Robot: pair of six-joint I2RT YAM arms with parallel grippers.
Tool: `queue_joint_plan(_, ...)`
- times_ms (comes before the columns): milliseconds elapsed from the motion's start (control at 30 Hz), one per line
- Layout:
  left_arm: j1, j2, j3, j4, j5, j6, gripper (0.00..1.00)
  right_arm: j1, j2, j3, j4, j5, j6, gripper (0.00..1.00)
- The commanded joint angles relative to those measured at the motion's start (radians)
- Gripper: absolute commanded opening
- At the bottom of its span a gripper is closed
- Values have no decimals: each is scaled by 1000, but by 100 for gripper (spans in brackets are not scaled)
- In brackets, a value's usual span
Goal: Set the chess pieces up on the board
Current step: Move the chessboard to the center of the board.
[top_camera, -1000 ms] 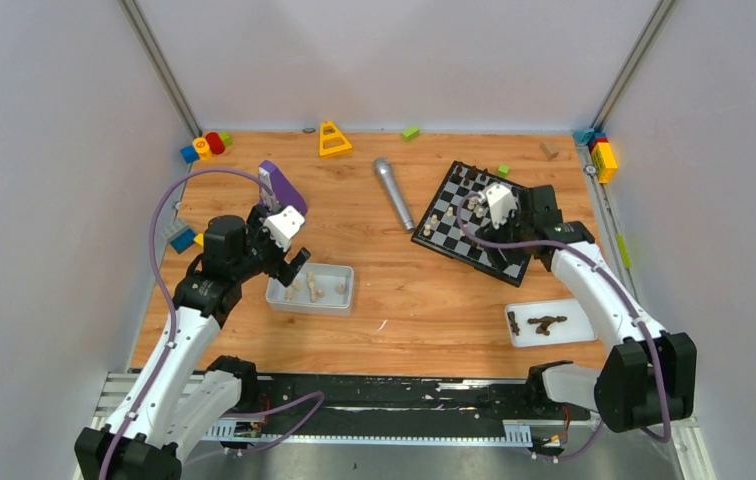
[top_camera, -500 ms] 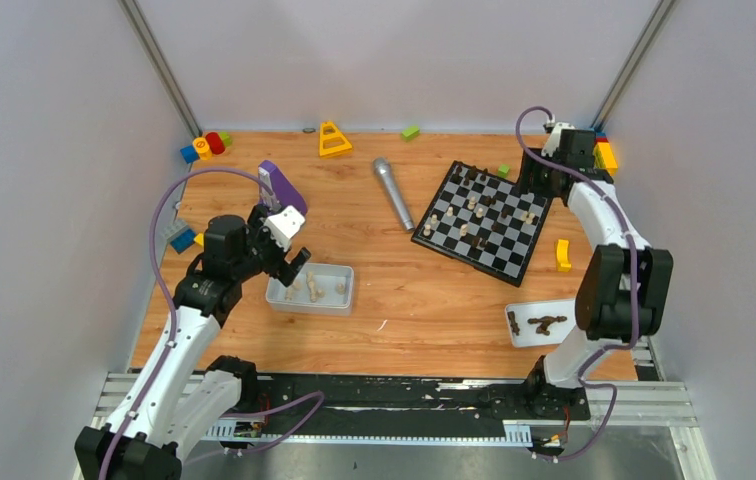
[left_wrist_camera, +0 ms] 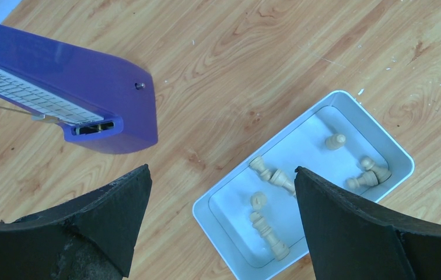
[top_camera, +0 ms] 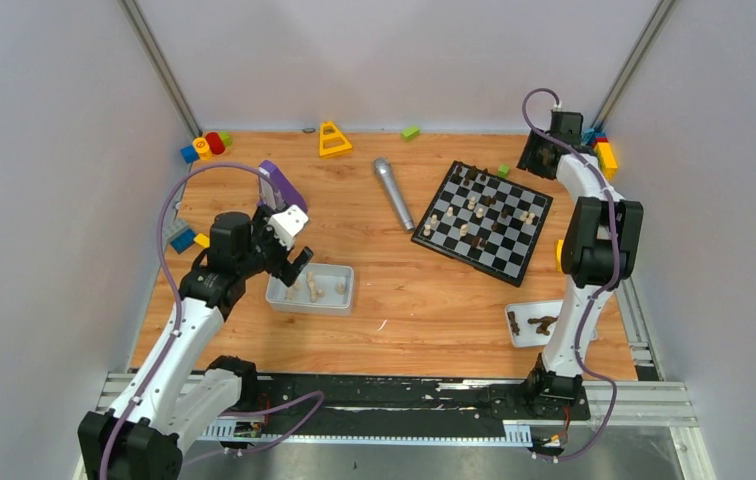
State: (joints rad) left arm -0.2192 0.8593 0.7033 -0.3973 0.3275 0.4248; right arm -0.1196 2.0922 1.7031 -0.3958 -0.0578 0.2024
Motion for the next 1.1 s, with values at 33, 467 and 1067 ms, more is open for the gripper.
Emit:
queue_joint_plan(33, 4, 9, 21, 54, 5, 8, 100, -13, 85, 93, 30, 54, 45, 46)
queue_joint_plan(467, 4, 14, 22, 56, 5, 2, 100, -24, 161, 64, 23, 14, 1, 41)
queue_joint_plan(1067, 4, -32, -9, 45, 4, 10, 100, 4, -55, -282, 25, -139, -82, 37)
